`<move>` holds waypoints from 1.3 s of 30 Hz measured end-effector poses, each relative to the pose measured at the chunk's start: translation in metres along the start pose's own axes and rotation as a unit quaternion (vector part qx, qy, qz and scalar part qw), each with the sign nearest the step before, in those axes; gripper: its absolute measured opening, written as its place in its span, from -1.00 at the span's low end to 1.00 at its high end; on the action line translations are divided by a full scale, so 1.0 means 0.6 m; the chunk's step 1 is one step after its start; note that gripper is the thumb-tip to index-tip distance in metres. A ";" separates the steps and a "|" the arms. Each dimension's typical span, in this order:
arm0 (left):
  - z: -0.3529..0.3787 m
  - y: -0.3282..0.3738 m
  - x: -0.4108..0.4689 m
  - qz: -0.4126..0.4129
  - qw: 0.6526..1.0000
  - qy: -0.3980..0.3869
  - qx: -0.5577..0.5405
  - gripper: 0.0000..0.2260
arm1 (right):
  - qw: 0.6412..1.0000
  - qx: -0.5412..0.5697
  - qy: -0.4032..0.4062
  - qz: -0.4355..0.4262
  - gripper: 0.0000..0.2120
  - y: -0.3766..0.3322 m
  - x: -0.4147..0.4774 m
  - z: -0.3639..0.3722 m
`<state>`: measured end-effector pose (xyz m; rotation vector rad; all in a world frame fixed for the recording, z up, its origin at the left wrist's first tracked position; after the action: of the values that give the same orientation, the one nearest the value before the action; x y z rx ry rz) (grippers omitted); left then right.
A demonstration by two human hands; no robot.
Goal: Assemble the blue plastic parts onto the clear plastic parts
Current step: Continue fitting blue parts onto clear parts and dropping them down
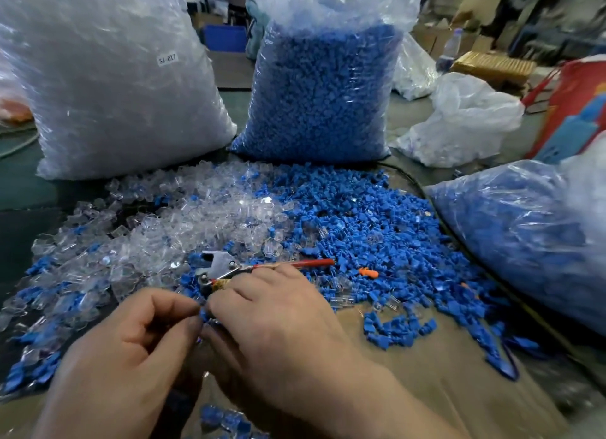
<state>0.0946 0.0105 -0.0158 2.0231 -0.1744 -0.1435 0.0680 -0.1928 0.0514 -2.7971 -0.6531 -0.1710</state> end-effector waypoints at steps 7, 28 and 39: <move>0.005 0.068 -0.016 -0.006 1.000 -0.025 -0.013 -0.44 | 0.996 0.077 0.032 0.013 -0.87 -0.008 -0.010 -0.005; -0.040 0.086 -0.016 0.101 0.944 -0.226 0.218 -0.95 | 0.984 -0.003 -0.127 0.124 -0.72 -0.001 -0.012 0.010; -0.021 0.080 0.005 0.077 0.943 -0.069 0.316 -0.77 | 0.992 -0.036 -0.082 0.086 -0.61 -0.008 0.019 0.039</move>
<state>0.0967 0.0002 0.0327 2.6279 -0.5201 -0.1426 0.0772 -0.1773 0.0323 -2.9412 -0.4464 0.0703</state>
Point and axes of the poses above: each hand's wrist, its own x-axis towards the middle knuckle, its own z-axis out of the palm, y = z × x, the point moved 1 cm from there along x, towards the middle knuckle, and after that the axes turned 8 degrees about -y, right-handed, at the moved point
